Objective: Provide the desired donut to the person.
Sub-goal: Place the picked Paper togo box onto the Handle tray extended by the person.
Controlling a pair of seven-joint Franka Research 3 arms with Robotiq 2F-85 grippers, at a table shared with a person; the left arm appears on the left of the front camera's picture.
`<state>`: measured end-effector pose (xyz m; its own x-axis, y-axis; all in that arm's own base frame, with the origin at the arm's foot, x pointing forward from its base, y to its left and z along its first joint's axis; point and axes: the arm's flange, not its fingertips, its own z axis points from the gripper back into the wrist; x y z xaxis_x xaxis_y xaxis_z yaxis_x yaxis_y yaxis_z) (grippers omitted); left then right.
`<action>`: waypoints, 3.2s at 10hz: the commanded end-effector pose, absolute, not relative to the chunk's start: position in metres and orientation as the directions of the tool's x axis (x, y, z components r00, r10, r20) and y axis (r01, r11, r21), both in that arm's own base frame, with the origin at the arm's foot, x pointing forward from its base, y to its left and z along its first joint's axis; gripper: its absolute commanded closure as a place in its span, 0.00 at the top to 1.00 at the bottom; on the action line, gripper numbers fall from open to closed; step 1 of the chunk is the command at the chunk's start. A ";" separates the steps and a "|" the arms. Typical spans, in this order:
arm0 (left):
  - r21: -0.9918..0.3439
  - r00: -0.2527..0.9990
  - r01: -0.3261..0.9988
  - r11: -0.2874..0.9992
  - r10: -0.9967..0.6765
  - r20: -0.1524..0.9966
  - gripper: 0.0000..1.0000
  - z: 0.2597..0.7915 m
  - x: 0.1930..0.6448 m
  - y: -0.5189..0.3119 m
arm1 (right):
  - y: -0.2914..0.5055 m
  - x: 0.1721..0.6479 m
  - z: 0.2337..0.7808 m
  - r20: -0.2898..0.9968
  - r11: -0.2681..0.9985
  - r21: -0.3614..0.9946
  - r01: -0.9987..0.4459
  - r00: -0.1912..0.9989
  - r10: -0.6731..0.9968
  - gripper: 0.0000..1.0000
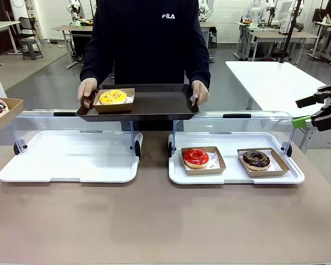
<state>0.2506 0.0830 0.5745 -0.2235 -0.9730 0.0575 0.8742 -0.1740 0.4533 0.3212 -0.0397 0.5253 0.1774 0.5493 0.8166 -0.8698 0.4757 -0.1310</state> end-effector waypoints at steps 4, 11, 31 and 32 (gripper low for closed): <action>0.450 -0.206 0.878 -0.163 -0.977 0.048 0.00 0.576 0.249 0.084 | -0.038 0.323 0.525 0.831 0.469 -0.125 -0.874 0.166 0.532 1.00; 0.511 -0.264 0.837 -0.197 -0.962 0.062 0.01 0.618 0.287 0.033 | -0.038 0.323 0.525 0.831 0.469 -0.125 -0.874 0.166 0.532 1.00; 0.311 -0.116 0.947 -0.073 -0.986 0.123 0.01 0.551 0.534 -0.327 | -0.038 0.323 0.525 0.831 0.469 -0.125 -0.874 0.166 0.532 1.00; 0.291 -0.128 0.953 -0.086 -0.983 0.129 0.01 0.546 0.535 -0.328 | -0.038 0.323 0.525 0.831 0.469 -0.125 -0.874 0.166 0.532 1.00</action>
<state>0.5374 -0.3271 0.5474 -0.1171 -0.9831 0.1405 0.9515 -0.0705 0.2994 0.3211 -0.0389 0.5259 0.1761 0.5520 0.8151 -0.8702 0.4744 -0.1333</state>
